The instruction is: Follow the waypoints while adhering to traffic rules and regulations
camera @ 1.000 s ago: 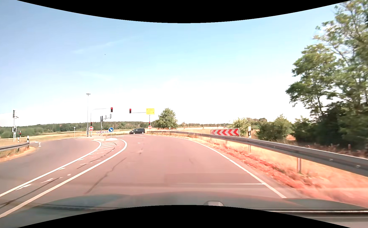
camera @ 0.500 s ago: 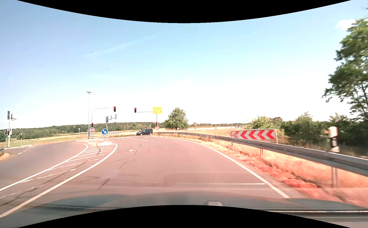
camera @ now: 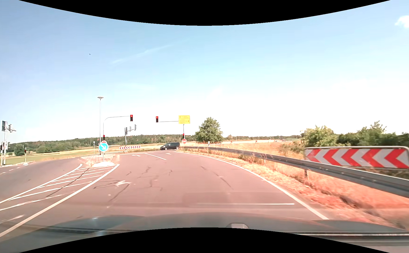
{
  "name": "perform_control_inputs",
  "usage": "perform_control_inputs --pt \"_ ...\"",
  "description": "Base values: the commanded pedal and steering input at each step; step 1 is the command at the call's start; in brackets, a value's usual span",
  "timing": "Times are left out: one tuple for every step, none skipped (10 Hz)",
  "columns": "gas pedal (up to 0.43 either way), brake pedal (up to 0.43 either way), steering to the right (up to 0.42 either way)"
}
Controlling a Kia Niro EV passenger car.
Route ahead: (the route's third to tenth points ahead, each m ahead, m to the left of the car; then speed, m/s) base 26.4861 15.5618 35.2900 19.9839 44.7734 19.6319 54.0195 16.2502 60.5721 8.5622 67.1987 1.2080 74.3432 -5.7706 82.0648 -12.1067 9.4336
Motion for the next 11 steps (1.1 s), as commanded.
perform_control_inputs --pt "0.000 0.128 -0.078" --pt "0.000 0.128 -0.079" --pt "0.000 0.146 -0.079" --pt "0.000 0.152 -0.079" --pt "0.000 0.159 -0.081" --pt "0.000 0.165 -0.081" --pt "0.000 0.165 -0.081" --pt "0.000 0.165 -0.081" --pt "0.000 0.171 -0.081" --pt "0.000 0.183 -0.081" --pt "0.000 0.201 -0.080"
